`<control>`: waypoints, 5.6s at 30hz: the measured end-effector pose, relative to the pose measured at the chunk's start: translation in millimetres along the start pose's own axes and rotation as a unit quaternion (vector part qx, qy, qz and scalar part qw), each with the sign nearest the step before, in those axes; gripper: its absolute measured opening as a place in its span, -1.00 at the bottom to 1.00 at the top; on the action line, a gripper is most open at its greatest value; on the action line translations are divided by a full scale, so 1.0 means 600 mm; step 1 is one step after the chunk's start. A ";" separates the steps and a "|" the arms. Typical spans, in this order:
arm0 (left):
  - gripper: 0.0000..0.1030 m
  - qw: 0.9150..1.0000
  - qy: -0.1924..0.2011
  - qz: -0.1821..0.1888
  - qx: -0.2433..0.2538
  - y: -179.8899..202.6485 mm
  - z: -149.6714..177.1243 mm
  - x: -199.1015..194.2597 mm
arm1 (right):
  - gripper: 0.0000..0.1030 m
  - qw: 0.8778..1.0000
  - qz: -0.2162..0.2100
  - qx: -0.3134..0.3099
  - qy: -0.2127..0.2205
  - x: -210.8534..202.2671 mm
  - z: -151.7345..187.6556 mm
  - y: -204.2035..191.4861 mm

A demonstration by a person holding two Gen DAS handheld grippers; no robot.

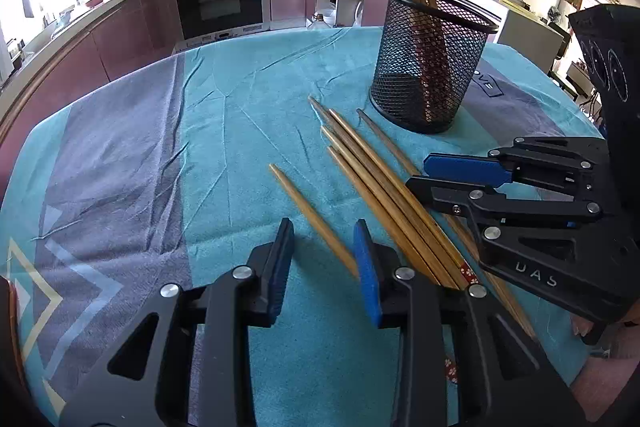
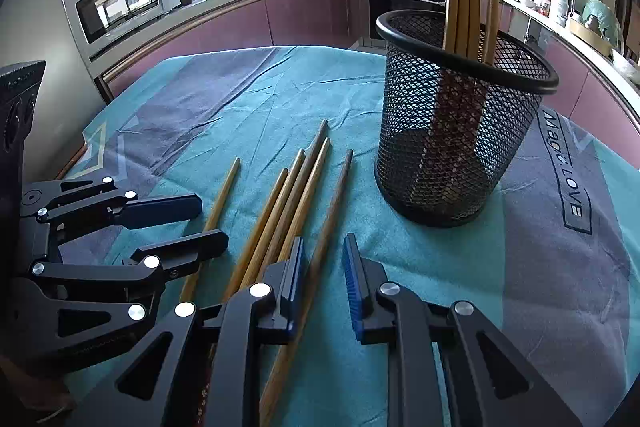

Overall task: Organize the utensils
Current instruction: 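Close the left tool on a chopstick while the right tool grasps another, then lift both chopsticks upright and lower them into the black mesh holder, then open both tools to release the chopsticks into the holder, then withdraw both tools from the holder back toward the chopstick row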

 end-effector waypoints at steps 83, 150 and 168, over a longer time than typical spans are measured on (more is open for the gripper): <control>-0.87 0.978 0.152 0.140 -0.011 -0.015 -0.117 -0.208 | -0.90 0.980 -0.091 0.050 0.172 -0.212 -0.074 0.059; -0.49 0.985 0.137 0.105 0.003 0.007 -0.326 -0.079 | -0.86 0.986 -0.020 0.067 0.150 -0.156 -0.204 0.148; 0.04 0.988 0.152 0.035 -0.012 -0.050 -0.164 -0.134 | -0.41 0.989 -0.090 -0.004 0.114 -0.163 -0.076 0.042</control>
Point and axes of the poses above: each gripper's, at about its wrist camera, not at the fingertips, and x roughly the way its jaws point, y to its right, z to its underside, the point moved 4 cm from there along x, roughly the way its jaws point, and after that the axes turned 4 degrees about x, right-handed, at the moved point
